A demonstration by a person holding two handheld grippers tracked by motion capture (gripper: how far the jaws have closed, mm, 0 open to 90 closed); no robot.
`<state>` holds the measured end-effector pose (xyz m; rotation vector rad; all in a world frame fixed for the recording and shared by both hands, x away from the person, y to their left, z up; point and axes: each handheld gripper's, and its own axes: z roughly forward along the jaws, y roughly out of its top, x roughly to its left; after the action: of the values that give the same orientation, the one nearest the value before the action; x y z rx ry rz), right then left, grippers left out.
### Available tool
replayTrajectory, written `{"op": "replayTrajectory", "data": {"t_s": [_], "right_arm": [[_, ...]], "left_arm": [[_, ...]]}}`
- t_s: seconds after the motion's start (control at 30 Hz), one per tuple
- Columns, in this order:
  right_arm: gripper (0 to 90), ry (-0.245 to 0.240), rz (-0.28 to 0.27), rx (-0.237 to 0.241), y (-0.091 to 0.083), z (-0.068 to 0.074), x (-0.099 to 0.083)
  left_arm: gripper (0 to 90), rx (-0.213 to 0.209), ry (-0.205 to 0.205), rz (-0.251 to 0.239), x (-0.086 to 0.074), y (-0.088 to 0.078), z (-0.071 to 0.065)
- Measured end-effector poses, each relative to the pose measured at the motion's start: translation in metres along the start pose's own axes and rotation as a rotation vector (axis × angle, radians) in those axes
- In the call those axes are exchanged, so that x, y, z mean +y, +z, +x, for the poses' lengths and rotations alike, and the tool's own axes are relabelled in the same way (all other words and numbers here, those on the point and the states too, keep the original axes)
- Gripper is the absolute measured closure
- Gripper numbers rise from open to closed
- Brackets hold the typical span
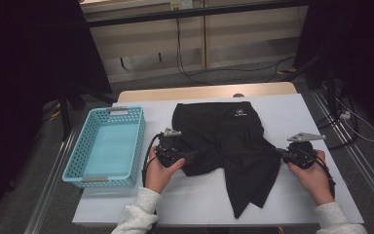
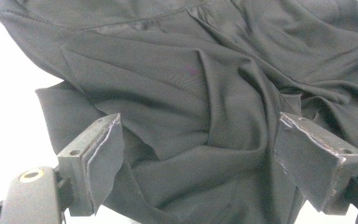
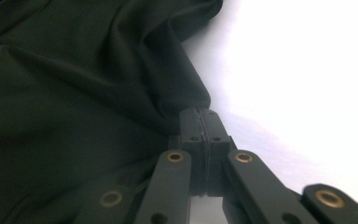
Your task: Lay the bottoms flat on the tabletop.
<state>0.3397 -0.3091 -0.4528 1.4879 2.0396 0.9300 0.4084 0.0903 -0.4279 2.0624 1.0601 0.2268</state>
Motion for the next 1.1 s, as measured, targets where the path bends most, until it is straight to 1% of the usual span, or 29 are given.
{"op": "replayTrajectory", "data": {"t_s": [0.07, 0.13, 0.17, 0.23, 0.27, 0.37, 0.43, 0.47, 0.53, 0.57, 0.6, 0.63, 0.67, 0.7, 0.77, 0.9, 0.97, 1.1], "right_arm": [[89.5, -0.005, -0.006, -0.019, -0.002, -0.002, 0.0], [89.5, -0.008, -0.002, -0.021, 0.001, -0.002, 0.0], [89.5, -0.012, 0.001, -0.022, 0.003, -0.002, 0.0], [89.5, -0.017, 0.004, -0.021, 0.005, -0.001, 0.0], [89.5, -0.021, 0.006, -0.03, 0.006, -0.002, 0.0], [89.3, -0.011, -0.006, -0.022, 0.008, -0.004, 0.0], [88.1, -0.015, 0.004, -0.016, 0.011, -0.004, -0.001], [87.0, -0.019, 0.001, -0.019, 0.011, -0.003, -0.002], [79.9, -0.015, -0.002, -0.021, 0.01, -0.001, -0.002], [79.6, -0.02, -0.005, -0.021, 0.009, 0.0, -0.002], [77.6, -0.033, -0.01, -0.023, 0.007, 0.001, -0.002], [74.8, -0.031, -0.015, -0.022, 0.005, 0.003, -0.001], [73.7, -0.032, -0.024, -0.019, 0.002, 0.004, -0.002], [73.4, -0.032, -0.029, -0.009, -0.001, 0.005, -0.002], [69.6, -0.037, -0.039, 0.008, -0.006, 0.009, -0.003], [63.9, -0.069, -0.038, 0.031, -0.015, 0.019, -0.008], [60.8, -0.079, -0.035, 0.037, -0.018, 0.022, -0.011], [54.6, -0.061, -0.036, 0.035, -0.022, 0.024, -0.017]], "left_arm": [[16.8, 0.0, 0.006, 0.0, 0.0, 0.0, 0.0], [16.8, -0.005, 0.003, 0.01, 0.0, 0.001, -0.001], [16.8, -0.001, 0.003, 0.004, -0.001, 0.002, -0.001], [16.7, -0.009, 0.007, 0.012, 0.0, 0.002, -0.002], [16.8, -0.003, 0.008, 0.006, -0.001, 0.003, -0.002], [17.0, -0.008, 0.009, 0.005, -0.001, 0.003, -0.002], [17.2, -0.015, 0.012, 0.006, -0.001, 0.003, -0.002], [17.3, -0.017, 0.013, 0.01, -0.001, 0.003, -0.003], [17.5, -0.017, 0.021, 0.005, -0.001, 0.003, -0.005], [17.8, -0.022, 0.021, 0.006, -0.001, 0.002, -0.006], [18.0, -0.023, 0.029, 0.01, -0.001, 0.001, -0.006], [18.0, -0.023, 0.025, 0.0, -0.002, 0.0, -0.008], [18.0, -0.028, 0.031, 0.004, -0.002, -0.001, -0.008], [18.0, -0.027, 0.038, 0.0, -0.002, -0.002, -0.009], [18.1, -0.036, 0.046, 0.005, -0.001, -0.003, -0.011], [18.3, -0.054, 0.059, 0.0, -0.002, 0.0, -0.018], [18.3, -0.063, 0.076, 0.008, -0.002, 0.0, -0.021], [17.9, -0.07, 0.09, 0.013, -0.003, 0.001, -0.026]]}}
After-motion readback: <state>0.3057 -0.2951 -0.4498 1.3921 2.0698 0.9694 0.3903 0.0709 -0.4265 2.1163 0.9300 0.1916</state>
